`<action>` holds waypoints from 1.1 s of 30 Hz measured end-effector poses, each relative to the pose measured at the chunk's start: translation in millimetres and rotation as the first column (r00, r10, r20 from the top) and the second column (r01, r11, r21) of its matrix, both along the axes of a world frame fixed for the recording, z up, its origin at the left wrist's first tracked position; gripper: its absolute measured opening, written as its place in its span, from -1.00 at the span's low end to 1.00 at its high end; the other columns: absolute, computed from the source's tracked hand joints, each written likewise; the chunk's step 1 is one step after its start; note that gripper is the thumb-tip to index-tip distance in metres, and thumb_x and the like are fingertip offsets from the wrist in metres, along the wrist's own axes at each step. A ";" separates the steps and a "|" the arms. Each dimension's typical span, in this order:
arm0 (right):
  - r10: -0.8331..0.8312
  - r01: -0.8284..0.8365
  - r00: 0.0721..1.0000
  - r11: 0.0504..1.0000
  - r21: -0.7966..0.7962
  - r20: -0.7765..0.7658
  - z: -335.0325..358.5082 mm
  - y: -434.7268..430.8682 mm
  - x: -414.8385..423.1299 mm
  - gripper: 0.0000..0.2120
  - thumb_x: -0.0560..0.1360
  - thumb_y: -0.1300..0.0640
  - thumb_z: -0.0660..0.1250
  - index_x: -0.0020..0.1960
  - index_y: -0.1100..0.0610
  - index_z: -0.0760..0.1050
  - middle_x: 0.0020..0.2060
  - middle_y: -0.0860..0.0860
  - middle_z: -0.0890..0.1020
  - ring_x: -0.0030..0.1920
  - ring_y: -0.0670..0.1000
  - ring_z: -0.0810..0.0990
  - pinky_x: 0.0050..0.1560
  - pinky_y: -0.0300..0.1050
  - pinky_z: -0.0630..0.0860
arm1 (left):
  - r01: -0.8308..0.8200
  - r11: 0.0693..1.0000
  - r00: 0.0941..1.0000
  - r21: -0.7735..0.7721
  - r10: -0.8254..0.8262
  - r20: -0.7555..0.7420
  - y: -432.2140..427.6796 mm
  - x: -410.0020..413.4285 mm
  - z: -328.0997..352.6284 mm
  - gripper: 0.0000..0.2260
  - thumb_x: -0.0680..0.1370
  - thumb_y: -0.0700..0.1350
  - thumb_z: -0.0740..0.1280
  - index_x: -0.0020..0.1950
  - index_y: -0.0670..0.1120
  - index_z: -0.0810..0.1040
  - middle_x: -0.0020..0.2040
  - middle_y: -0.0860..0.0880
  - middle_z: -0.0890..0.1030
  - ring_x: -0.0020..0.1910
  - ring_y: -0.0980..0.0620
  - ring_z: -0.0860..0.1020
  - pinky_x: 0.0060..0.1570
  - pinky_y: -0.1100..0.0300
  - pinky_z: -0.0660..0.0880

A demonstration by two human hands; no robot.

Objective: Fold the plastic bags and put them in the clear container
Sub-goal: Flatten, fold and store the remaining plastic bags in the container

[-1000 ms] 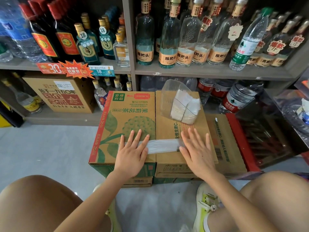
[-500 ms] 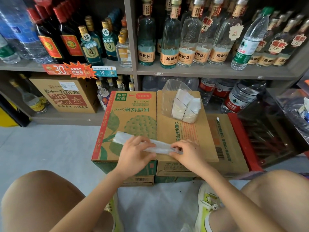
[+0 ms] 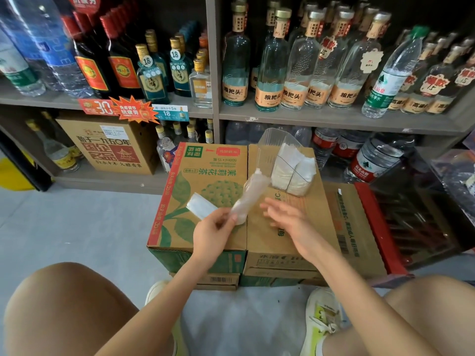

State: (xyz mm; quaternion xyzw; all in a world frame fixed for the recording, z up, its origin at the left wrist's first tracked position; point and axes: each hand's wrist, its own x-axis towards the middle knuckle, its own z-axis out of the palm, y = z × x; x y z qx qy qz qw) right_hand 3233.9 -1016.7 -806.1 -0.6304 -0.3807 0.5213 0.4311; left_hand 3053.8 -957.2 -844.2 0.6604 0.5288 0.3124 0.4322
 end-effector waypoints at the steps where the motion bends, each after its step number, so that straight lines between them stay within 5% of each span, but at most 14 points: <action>1: 0.031 -0.030 0.999 0.999 -0.033 0.037 -3.8 6.0 -9.8 -0.55 0.50 0.01 0.34 0.37 -0.01 0.39 0.18 -0.18 0.57 0.19 -0.18 0.50 0.30 -0.12 0.37 | 0.004 1.000 1.000 -0.020 -0.003 0.026 1.4 -1.2 1.4 -0.90 0.56 -0.06 0.36 0.05 0.09 0.51 -0.18 0.16 0.60 -0.17 0.26 0.53 -0.16 0.37 0.44; 5: -0.043 0.051 0.988 0.998 -0.046 0.146 -11.8 28.5 -40.4 -0.66 0.55 0.08 0.32 0.30 0.12 0.48 0.15 -0.05 0.58 0.01 -0.17 0.50 0.08 -0.24 0.45 | 0.041 0.998 0.995 -0.045 -0.036 0.092 2.3 -7.2 5.3 -0.83 0.56 -0.11 0.35 0.07 0.14 0.47 -0.16 0.02 0.66 -0.12 0.06 0.59 -0.09 0.26 0.47; 10: -0.085 0.087 0.992 0.996 -0.011 0.097 -17.2 30.0 -46.0 -0.78 0.56 0.09 0.30 0.17 0.12 0.56 -0.01 -0.06 0.63 -0.13 -0.21 0.51 -0.20 -0.37 0.38 | 0.139 0.986 0.977 -0.093 -0.120 0.178 5.4 -18.7 2.7 -0.74 0.50 -0.14 0.43 0.11 0.14 0.53 -0.13 -0.01 0.67 -0.08 0.06 0.62 0.04 0.18 0.53; 14: 0.002 -0.004 0.996 1.000 0.030 0.085 -16.3 24.1 -36.3 -0.90 0.55 0.13 0.31 0.02 0.07 0.58 -0.27 -0.14 0.61 -0.26 -0.17 0.50 -0.17 -0.39 0.42 | 0.194 0.965 0.923 -0.178 -0.118 0.367 9.8 -23.8 6.6 -0.67 0.43 -0.20 0.49 0.14 0.04 0.54 0.01 -0.08 0.64 -0.01 0.04 0.61 0.06 0.21 0.54; 18: 0.180 -0.182 0.953 0.983 -0.015 0.244 -11.0 25.8 -31.6 -0.93 0.54 0.14 0.33 -0.06 0.01 0.58 -0.21 -0.15 0.63 -0.25 -0.26 0.54 -0.18 -0.37 0.40 | 0.221 0.948 0.889 -0.228 -0.100 0.446 14.5 -28.6 9.8 -0.50 0.35 -0.06 0.52 0.25 -0.05 0.50 0.04 -0.09 0.65 0.04 0.05 0.61 0.04 0.22 0.53; 22: 0.371 -0.345 0.836 0.928 -0.140 0.405 -5.8 36.6 -32.5 -0.93 0.54 0.11 0.34 0.00 0.05 0.59 -0.13 -0.13 0.62 -0.08 -0.15 0.57 -0.03 -0.19 0.44 | 0.175 0.934 0.866 -0.312 0.005 0.501 20.7 -29.4 14.4 -0.43 0.42 -0.10 0.52 0.37 -0.10 0.39 -0.04 -0.15 0.66 -0.05 -0.01 0.64 0.04 0.17 0.54; 25: 0.440 -0.383 0.739 0.897 -0.220 0.510 -4.5 42.5 -36.5 -0.86 0.54 0.10 0.33 0.08 0.08 0.59 -0.05 -0.06 0.64 -0.01 -0.06 0.59 0.04 -0.12 0.50 | 0.001 0.965 0.929 -0.262 0.096 0.358 27.2 -27.5 16.0 -0.55 0.49 -0.16 0.44 0.34 0.00 0.39 -0.10 -0.08 0.59 -0.16 0.03 0.59 -0.13 0.22 0.54; 29: 0.450 -0.384 0.654 0.890 -0.246 0.608 -7.7 45.4 -39.1 -0.83 0.55 0.04 0.30 0.12 0.04 0.54 -0.22 -0.09 0.60 -0.27 -0.12 0.52 -0.32 -0.24 0.37 | -0.139 0.984 0.983 -0.110 0.151 0.104 38.4 -28.2 7.1 -0.54 0.50 -0.20 0.44 0.35 0.01 0.39 -0.09 0.03 0.55 -0.16 0.02 0.57 -0.14 0.15 0.56; 33: 0.400 -0.342 0.644 0.913 -0.222 0.652 -15.1 47.6 -40.5 -0.78 0.54 -0.03 0.32 0.14 0.01 0.45 -0.27 -0.13 0.53 -0.31 -0.18 0.45 -0.37 -0.27 0.25 | -0.179 0.983 0.976 -0.025 0.174 -0.130 40.6 -27.6 5.1 -0.51 0.49 -0.08 0.44 0.38 -0.02 0.38 -0.03 0.03 0.54 -0.10 0.02 0.54 -0.10 0.15 0.49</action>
